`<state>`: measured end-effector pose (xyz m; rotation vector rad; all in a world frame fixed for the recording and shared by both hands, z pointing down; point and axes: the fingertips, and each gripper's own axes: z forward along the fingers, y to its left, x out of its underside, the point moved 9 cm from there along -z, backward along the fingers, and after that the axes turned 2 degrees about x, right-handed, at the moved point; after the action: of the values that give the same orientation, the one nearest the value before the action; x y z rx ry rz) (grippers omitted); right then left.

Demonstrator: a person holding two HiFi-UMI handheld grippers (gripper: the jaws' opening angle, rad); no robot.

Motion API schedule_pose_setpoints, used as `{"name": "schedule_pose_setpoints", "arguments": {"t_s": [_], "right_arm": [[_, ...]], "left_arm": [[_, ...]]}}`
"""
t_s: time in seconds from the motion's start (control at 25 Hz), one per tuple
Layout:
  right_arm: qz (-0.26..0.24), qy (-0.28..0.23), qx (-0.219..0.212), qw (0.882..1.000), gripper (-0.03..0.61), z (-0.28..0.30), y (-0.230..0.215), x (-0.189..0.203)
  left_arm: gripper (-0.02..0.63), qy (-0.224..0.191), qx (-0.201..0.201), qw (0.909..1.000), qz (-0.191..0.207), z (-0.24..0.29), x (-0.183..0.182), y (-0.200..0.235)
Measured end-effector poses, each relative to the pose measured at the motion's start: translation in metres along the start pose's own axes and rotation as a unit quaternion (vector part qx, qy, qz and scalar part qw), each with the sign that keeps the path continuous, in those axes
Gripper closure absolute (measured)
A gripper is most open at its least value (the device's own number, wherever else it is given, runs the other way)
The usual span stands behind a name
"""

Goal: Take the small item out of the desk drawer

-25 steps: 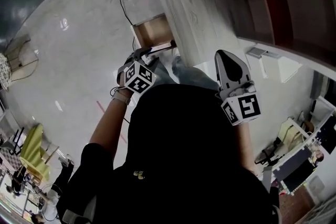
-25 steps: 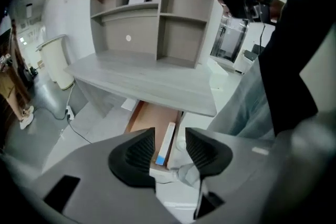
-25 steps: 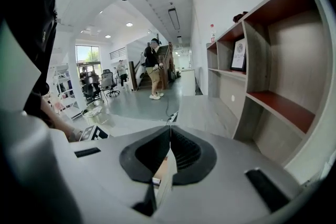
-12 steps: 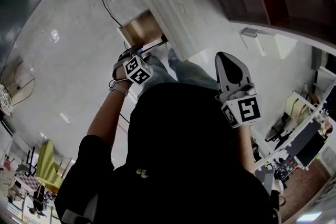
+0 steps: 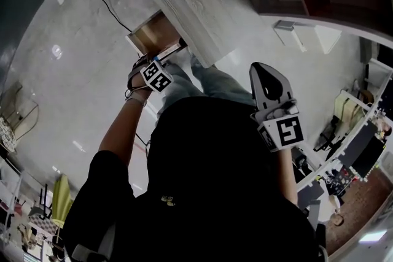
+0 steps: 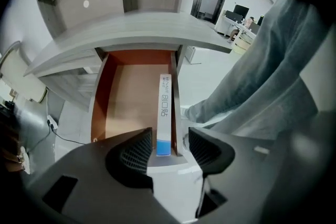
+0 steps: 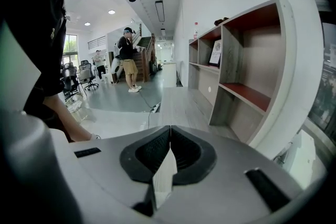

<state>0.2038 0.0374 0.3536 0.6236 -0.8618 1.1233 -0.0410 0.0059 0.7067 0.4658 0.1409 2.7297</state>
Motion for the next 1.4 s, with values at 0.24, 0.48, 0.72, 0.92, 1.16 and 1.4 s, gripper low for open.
{"name": "schedule_pose_setpoints", "arguments": {"t_s": [0.24,0.48,0.72,0.92,1.16,1.4], "right_arm": [[-0.002,0.025,0.004,1.0,0.581,-0.003,0.004,0.003],[-0.009,0.027,0.004,1.0,0.581,-0.005,0.007,0.004],[-0.012,0.026,0.0,1.0,0.581,-0.005,0.007,0.004],[-0.019,0.017,-0.012,1.0,0.581,-0.004,0.009,0.0],[-0.024,0.004,-0.032,0.999,0.581,-0.002,0.01,-0.006],[-0.03,-0.038,-0.062,0.997,0.581,0.007,0.009,-0.017]], "left_arm": [[0.4,0.019,0.006,0.9998,0.007,0.017,0.003,0.008],[0.4,0.03,0.004,0.9995,0.003,0.028,0.007,0.018],[0.511,0.028,0.01,0.9994,-0.015,0.025,0.01,0.021],[0.512,0.016,0.001,0.999,-0.04,0.011,0.009,0.022],[0.512,0.009,-0.002,0.9976,-0.068,-0.015,0.009,0.023],[0.512,0.012,-0.002,0.9968,-0.079,-0.045,0.007,0.02]]}}
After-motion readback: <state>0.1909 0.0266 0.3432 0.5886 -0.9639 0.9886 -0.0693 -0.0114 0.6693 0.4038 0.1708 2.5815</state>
